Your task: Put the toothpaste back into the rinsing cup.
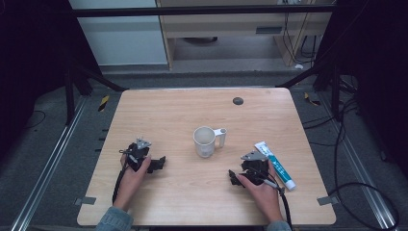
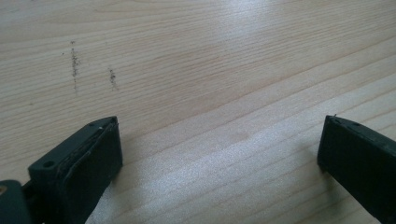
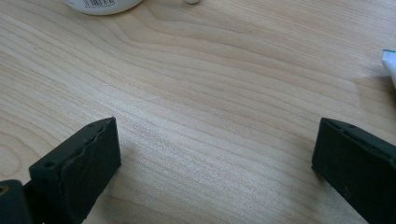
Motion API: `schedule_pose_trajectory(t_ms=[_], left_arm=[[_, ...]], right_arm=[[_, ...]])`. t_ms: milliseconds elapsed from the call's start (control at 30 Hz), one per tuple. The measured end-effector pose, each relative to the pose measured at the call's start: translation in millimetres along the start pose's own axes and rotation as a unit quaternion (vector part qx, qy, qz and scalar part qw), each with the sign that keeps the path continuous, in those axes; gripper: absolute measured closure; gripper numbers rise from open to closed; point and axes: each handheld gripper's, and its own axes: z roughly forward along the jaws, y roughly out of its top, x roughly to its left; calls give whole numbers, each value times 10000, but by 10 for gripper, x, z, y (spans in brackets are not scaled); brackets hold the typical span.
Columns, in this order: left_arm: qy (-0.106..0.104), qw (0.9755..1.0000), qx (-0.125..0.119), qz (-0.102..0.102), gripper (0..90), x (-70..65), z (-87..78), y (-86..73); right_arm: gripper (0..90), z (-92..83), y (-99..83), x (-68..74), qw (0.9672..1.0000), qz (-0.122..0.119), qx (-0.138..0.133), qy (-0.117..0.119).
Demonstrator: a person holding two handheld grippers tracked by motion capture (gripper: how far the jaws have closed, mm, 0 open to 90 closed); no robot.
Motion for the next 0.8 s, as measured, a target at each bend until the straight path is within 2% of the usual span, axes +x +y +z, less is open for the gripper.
schedule_pose_trajectory(t_ms=[167, 200, 267, 300, 367, 467, 500, 533, 567, 633, 733, 800], left_arm=[[0, 10000, 0, 0, 0, 0, 0, 0], [-2, 10000, 1, 2, 0, 1, 0, 0], [-4, 10000, 2, 4, 0, 1, 0, 0], [-7, 10000, 2, 6, 0, 2, 0, 0], [-7, 10000, 0, 3, 0, 1, 0, 0], [-7, 10000, -1, 4, 0, 2, 0, 0], [-7, 10000, -1, 4, 0, 2, 0, 0], [-7, 10000, 1, 7, 0, 2, 0, 0], [-10, 10000, 1, 9, 0, 3, 0, 0], [-10, 10000, 1, 10, 0, 3, 0, 0], [-10, 10000, 2, 10, 0, 3, 0, 0], [-10, 10000, 2, 11, 0, 3, 0, 0]], right_arm=[[23, 6, 5, -8, 10000, -24, -7, 6], [94, -19, 21, -20, 10000, -37, 35, -50], [109, -37, 26, -21, 9999, -71, 30, -78], [113, -96, 38, -23, 9997, -143, 45, -168], [128, -174, 47, -23, 9996, -201, 84, -197], [154, -320, 60, -57, 9984, -357, 279, -344], [154, -320, 60, -57, 9984, -357, 279, -344], [168, -373, 65, -81, 9981, -375, 302, -385], [197, -499, 85, -166, 9973, -388, 388, -488], [221, -590, 102, -252, 9972, -318, 433, -525], [263, -729, 144, -396, 9954, -305, 534, -737], [296, -814, 179, -496, 9950, -149, 605, -780]])
